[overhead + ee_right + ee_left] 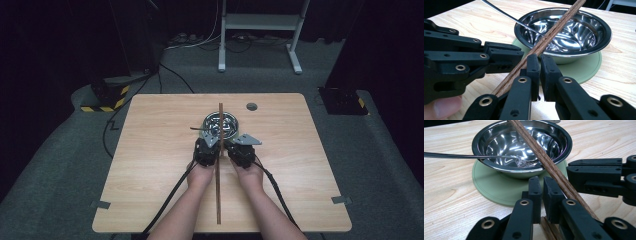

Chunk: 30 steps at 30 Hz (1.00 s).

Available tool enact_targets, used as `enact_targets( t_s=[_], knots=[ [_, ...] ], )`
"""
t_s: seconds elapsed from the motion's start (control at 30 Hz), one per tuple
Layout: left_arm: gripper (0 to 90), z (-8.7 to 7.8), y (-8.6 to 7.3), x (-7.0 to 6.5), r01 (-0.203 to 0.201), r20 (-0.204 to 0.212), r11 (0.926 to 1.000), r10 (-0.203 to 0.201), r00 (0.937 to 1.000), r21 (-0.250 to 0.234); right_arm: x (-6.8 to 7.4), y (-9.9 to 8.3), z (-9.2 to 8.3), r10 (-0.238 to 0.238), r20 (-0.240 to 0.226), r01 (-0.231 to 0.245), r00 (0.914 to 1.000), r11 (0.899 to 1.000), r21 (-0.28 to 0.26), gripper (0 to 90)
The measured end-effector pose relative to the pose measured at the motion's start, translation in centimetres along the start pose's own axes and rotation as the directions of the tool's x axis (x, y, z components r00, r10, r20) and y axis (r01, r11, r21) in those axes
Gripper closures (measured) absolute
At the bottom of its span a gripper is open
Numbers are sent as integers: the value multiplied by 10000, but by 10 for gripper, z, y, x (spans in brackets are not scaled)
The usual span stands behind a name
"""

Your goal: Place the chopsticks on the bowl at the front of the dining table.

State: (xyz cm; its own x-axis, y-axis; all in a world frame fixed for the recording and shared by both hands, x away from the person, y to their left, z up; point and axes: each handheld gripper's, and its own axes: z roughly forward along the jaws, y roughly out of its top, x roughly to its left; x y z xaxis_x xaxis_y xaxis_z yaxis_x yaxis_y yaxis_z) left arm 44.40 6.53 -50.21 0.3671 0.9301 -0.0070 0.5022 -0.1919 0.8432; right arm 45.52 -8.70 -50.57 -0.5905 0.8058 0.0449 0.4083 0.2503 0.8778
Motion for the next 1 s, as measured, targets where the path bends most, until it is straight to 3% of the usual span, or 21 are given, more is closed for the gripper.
enact_targets(
  t_s=[0.57,0.77,0.87,1.0],
  knots=[
    [822,-6,-2,2,15,1,10000,-15,10000,-9,-1,-4,-5,116,64,-115,9999,9999,-96,846],
    [765,-24,-6,22,51,-15,9999,-51,10000,-140,0,-7,-10,39,173,-36,9998,9999,-139,833],
    [684,-38,-11,39,-24,76,9998,23,10000,212,-1,-9,-12,56,225,-52,9997,9998,-179,833],
    [606,-61,-24,61,-139,-203,9994,145,9997,304,-2,-10,-15,105,277,-98,9996,9996,-248,824]
  ],
)
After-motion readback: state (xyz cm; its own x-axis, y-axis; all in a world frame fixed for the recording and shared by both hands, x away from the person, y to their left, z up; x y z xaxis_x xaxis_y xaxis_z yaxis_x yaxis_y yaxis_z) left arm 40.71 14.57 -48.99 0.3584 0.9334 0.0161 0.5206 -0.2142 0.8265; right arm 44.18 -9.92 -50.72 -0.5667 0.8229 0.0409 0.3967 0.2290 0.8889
